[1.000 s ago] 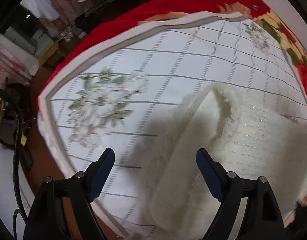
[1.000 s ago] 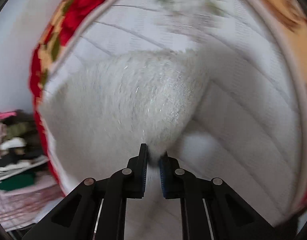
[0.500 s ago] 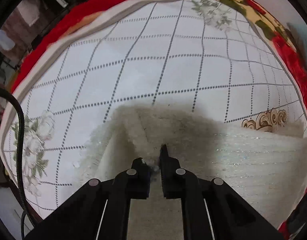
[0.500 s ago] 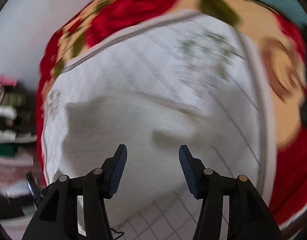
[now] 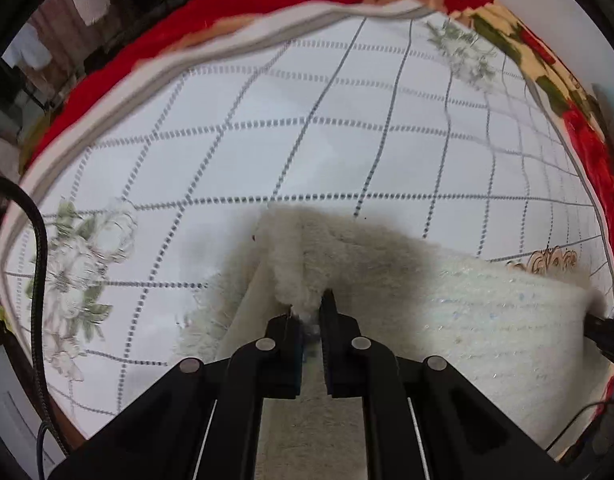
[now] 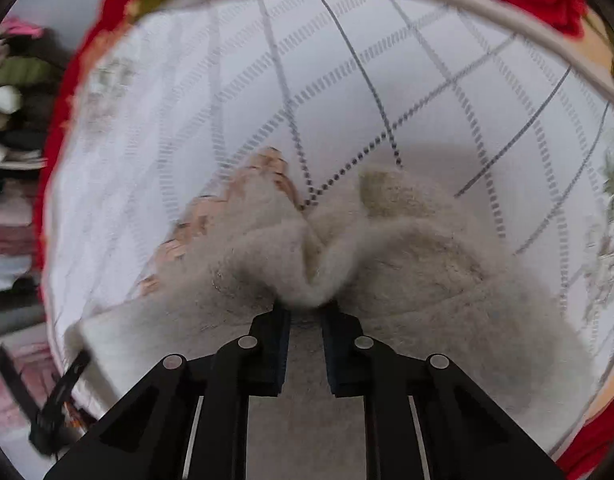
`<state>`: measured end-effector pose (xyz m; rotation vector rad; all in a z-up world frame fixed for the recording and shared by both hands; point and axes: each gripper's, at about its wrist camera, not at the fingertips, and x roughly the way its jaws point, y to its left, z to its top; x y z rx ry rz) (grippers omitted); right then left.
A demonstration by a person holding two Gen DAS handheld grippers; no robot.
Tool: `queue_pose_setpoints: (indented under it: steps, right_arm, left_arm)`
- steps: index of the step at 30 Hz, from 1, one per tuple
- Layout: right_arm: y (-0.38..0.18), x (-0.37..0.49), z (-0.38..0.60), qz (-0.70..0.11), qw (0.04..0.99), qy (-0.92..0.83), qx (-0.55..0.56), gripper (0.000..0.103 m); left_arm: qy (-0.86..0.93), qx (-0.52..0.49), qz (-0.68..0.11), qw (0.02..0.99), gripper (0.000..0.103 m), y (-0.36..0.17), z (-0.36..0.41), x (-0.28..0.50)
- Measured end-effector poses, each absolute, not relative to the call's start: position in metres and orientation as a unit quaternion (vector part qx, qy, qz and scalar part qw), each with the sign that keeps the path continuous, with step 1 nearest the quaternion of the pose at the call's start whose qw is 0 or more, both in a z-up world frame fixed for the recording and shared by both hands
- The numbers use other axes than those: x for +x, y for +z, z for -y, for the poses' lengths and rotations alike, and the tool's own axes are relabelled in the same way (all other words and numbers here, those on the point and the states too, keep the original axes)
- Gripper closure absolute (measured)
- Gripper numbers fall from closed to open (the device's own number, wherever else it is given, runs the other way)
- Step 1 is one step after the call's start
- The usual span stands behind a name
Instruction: Fold large clothes
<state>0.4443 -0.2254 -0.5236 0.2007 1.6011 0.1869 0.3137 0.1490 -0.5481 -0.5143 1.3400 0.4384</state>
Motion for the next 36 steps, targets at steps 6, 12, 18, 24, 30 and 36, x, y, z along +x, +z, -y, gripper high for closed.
queue_pose_setpoints:
  steps: [6, 12, 18, 24, 30, 36]
  right_arm:
    - [-0.52, 0.454, 0.217, -0.725, 0.683, 0.074, 0.055, 0.09]
    - [-0.441, 0.424, 0.274, -0.661, 0.729, 0.128, 0.124, 0.042]
    - [-0.404, 0.367, 0.351, -0.634, 0.739, 0.12, 0.194, 0.03]
    - [-0.462, 0.312, 0.426, -0.654, 0.71, 0.061, 0.255, 0.03]
    - [-0.536, 0.297, 0.472, -0.619, 0.668, 0.077, 0.407, 0.03]
    - [-0.592, 0.329, 0.458, -0.575, 0.604, 0.169, 0.525, 0.03]
  left_arm:
    - [0.191, -0.233, -0.611, 0.733, 0.088, -0.526, -0.15, 0.305]
    - [0.219, -0.207, -0.578, 0.758, 0.012, -0.476, -0.143, 0.28]
    - [0.218, -0.199, -0.551, 0.78, 0.011, -0.452, -0.109, 0.273]
    - [0.145, -0.215, -0.572, 0.778, 0.01, -0.468, -0.015, 0.306]
    - [0.105, -0.174, -0.623, 0.756, 0.01, -0.522, 0.06, 0.355]
    - [0.103, -0.175, -0.627, 0.752, 0.0, -0.553, 0.05, 0.362]
